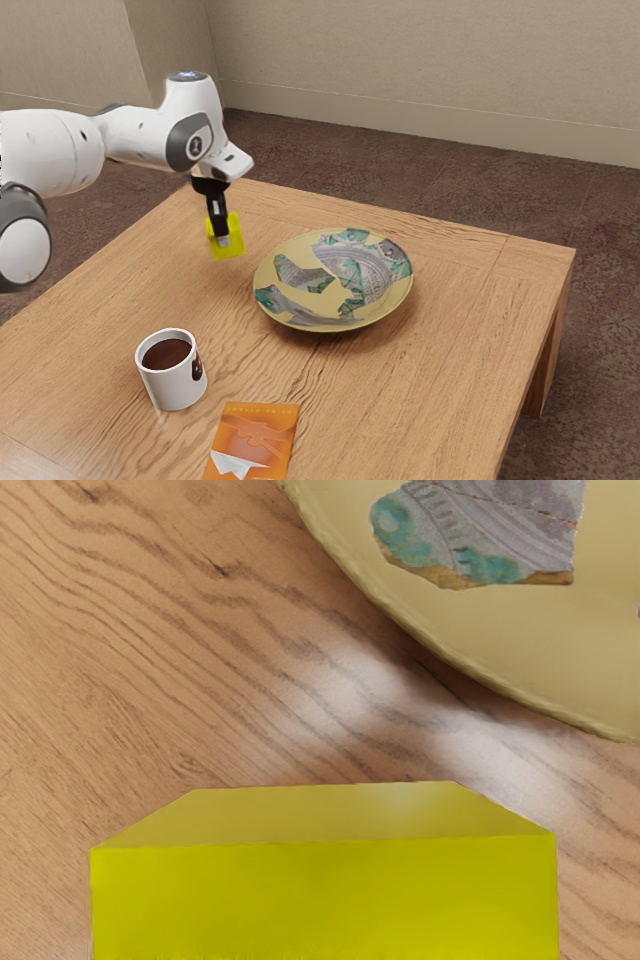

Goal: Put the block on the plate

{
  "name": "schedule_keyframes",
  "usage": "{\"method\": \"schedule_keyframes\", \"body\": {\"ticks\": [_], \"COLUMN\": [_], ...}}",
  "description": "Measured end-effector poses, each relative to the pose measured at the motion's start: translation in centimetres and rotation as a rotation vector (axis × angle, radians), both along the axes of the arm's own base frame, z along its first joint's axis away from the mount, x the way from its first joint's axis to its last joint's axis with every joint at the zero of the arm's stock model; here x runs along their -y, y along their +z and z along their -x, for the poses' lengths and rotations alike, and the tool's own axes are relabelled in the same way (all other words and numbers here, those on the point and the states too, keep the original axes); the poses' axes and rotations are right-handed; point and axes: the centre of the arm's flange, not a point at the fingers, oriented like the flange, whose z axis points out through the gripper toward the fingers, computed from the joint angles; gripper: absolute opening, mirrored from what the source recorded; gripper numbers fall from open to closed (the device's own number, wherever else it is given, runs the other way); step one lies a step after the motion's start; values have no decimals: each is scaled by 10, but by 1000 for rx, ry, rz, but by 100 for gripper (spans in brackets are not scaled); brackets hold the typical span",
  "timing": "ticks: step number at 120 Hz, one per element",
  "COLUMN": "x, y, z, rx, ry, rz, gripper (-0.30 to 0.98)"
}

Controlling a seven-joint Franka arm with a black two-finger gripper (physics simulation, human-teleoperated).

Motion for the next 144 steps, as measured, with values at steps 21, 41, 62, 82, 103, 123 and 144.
{"method": "schedule_keyframes", "body": {"ticks": [21, 41, 62, 82, 103, 123, 144], "x": [36, 70, 109, 144, 173, 202, 223], "y": [1, 3, 6, 6, 10, 13, -1], "z": [-4, -7, -8, -8, -9, -11, -16], "rx": [0, 2, 8, 10, 23, 40, 35], "ry": [-38, -73, -115, -150, -172, -191, -201], "rz": [-15, -25, -35, -45, -47, -40, -22], "gripper": [34, 33, 33, 33, 33, 33, 33]}}
